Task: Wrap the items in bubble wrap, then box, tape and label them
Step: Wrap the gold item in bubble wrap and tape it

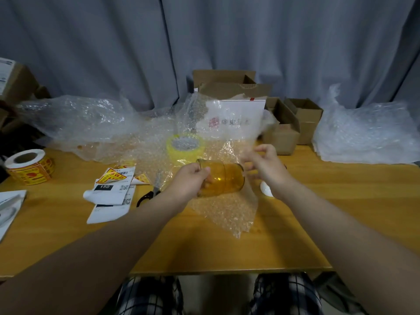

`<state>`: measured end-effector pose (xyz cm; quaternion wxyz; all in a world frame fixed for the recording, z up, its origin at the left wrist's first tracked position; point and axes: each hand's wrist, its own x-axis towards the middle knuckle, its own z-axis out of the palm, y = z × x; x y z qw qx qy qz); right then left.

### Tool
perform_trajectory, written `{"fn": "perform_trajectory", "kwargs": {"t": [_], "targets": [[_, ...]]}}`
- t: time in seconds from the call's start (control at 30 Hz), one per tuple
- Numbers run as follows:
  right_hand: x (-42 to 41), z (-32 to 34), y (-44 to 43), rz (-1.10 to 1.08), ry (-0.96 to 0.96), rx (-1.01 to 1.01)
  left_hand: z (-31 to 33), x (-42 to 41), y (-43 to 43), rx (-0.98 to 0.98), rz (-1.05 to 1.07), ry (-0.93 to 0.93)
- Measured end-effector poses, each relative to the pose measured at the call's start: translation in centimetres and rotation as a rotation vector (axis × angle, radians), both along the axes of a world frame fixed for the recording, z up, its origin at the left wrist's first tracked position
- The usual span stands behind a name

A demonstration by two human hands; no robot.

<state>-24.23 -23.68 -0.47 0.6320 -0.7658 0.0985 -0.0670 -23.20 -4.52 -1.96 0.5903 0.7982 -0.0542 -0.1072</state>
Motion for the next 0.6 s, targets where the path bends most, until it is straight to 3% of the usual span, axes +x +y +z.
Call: {"fn": "perform_trajectory", "kwargs": {"t": [0.07, 0.13, 0.27, 0.37, 0.47, 0.6], "targets": [[0.7, -0.2, 0.6, 0.158, 0.004, -0.226, 0.3, 0.2, -0.1, -0.047, 0.032, 0.084], [1.7, -0.9, 1.0, 0.288, 0.035, -0.375, 0.2, 0.7, 0.4, 0.056, 0.086, 0.047], [2.8, -1.4, 1.3, 0.444, 0.121, -0.333, -1.2, 2.7, 3.8, 0.758, 0.297, -0.313], [3.3, -1.5, 0.7, 0.466, 0.158, -0.307, -2.2, 5.0, 6.5, 1.107, 0.341, -0.156], [3.9, -1.3, 0.6, 0.457, 0.232, -0.396, -3.1, 7.5, 8.1, 1.113, 0.366, -0.015], [4.6, -1.1, 0.8, 0.497, 0.3, -0.332, -2.8, 9.7, 9.5, 1.0, 0.38, 0.049]]}}
